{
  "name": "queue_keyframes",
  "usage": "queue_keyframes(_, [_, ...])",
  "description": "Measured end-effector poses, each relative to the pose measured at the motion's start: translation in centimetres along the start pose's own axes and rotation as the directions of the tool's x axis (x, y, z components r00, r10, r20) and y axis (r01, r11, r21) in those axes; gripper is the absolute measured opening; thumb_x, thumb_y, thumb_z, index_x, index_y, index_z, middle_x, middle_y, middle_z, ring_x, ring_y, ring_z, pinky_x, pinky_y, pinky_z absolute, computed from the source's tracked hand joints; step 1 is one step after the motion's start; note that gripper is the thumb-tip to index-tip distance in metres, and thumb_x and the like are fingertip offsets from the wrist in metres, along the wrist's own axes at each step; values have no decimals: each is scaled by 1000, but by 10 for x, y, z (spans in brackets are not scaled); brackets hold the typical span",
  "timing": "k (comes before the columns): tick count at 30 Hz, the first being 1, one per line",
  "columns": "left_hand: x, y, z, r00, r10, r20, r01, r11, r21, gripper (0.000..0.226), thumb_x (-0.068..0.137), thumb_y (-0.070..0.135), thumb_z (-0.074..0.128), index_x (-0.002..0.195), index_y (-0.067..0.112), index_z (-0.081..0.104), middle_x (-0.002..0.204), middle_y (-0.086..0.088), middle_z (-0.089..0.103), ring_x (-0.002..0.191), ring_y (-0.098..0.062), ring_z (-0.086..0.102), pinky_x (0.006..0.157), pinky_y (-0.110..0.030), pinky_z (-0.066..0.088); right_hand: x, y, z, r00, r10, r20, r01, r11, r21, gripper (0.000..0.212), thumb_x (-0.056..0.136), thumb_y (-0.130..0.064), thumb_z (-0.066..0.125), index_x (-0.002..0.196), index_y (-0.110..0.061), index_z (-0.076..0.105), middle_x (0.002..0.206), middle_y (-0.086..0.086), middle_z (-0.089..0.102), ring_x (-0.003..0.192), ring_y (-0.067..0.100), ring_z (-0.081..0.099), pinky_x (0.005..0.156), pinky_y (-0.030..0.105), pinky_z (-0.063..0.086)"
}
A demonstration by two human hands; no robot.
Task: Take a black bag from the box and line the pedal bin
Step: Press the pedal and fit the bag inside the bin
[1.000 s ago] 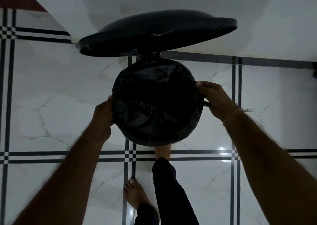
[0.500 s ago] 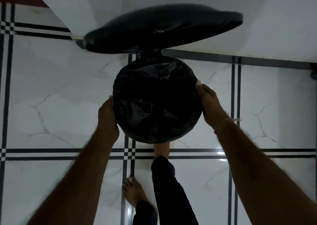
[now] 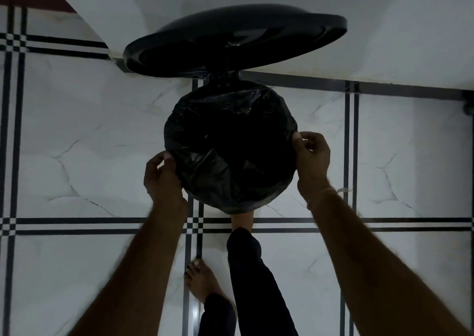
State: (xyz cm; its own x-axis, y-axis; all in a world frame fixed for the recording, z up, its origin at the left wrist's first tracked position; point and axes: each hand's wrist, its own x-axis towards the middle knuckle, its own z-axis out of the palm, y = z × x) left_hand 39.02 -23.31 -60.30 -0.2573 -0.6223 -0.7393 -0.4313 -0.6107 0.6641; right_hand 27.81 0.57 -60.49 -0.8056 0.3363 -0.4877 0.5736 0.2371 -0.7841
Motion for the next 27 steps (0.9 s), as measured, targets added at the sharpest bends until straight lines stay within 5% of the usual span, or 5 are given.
queue_keyframes(5, [1, -8, -9, 975, -213, 58, 217, 973, -75, 26, 100, 34, 64, 119, 17, 69, 112, -4, 75, 101, -20, 72, 74, -33, 61, -9, 16, -8, 968, 249, 34, -249, 937, 244, 32, 97, -24, 67, 117, 1, 67, 98, 8, 70, 91, 19, 67, 77, 38, 59])
queue_keyframes(10, [10, -10, -12, 942, -303, 143, 320, 941, -113, 27, 97, 41, 64, 106, 17, 72, 114, -9, 75, 107, -27, 72, 81, -41, 62, -8, 19, -15, 870, 438, 229, -485, 844, 230, 41, 94, -40, 68, 114, -4, 71, 113, 16, 71, 101, 30, 67, 82, 35, 59])
queue_keyframes(15, [-4, -18, -17, 932, -272, 239, 312, 939, -148, 47, 105, 47, 45, 135, 17, 63, 128, -7, 72, 120, -26, 67, 95, -42, 58, -7, 19, -18, 792, 510, 336, -595, 766, 242, 44, 90, -49, 68, 107, -8, 71, 97, 6, 75, 70, 18, 71, 52, 25, 55])
queue_keyframes(19, [-11, -23, -25, 877, -368, 308, 434, 882, -182, 31, 105, 40, 51, 122, 20, 68, 117, -4, 74, 113, -25, 67, 77, -43, 64, -8, 20, -19, 721, 581, 379, -685, 681, 260, 29, 92, -39, 71, 97, -11, 69, 80, 3, 71, 59, 15, 66, 42, 20, 49])
queue_keyframes(27, [-2, -20, -20, 920, -380, 94, 385, 922, -34, 32, 100, 46, 60, 119, 21, 67, 117, -5, 71, 103, -20, 67, 73, -35, 58, -5, 24, -20, 731, 624, 277, -681, 696, 228, 24, 103, -11, 56, 80, -9, 60, 51, 0, 64, 43, 9, 55, 34, 15, 38])
